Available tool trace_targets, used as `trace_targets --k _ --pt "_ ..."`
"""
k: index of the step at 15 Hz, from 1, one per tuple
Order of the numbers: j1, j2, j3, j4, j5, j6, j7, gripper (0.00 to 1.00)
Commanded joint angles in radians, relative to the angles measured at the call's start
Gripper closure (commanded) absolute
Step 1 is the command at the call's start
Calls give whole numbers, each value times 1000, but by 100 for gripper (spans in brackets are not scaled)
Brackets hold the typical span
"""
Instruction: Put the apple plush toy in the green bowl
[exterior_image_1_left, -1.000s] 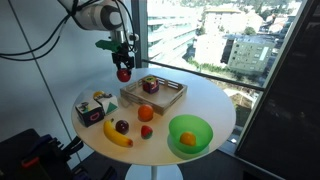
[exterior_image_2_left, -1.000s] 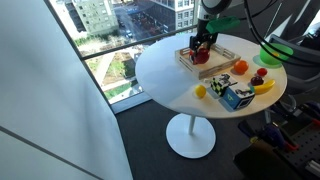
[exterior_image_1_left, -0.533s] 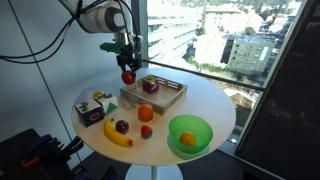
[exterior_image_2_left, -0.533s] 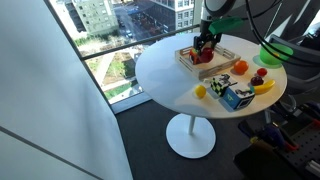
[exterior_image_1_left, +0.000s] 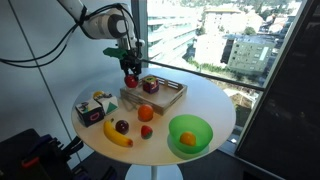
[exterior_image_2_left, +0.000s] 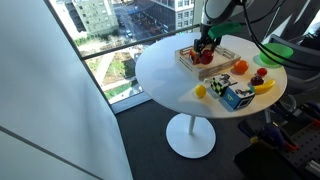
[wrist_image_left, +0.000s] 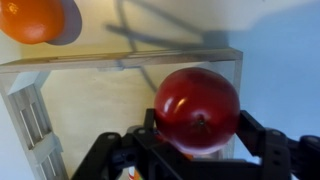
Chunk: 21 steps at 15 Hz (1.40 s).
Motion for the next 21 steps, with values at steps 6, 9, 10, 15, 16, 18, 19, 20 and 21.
trace_targets --k 6,9,10,15,16,18,19,20,21 --pt "13 32 -7 9 -28 35 35 32" --pt "19 35 -7 8 -29 31 35 2" --pt "20 35 -7 8 -30 31 35 0" --pt "20 19 -1 5 -22 17 25 0" --pt "19 13 0 3 -18 9 24 0" --pt "17 -3 5 0 -13 -3 18 0" --pt "14 -13 10 -3 -7 -10 12 0" --pt "13 -23 13 -5 -5 -16 9 0" --pt "9 -33 20 -5 4 -30 1 0"
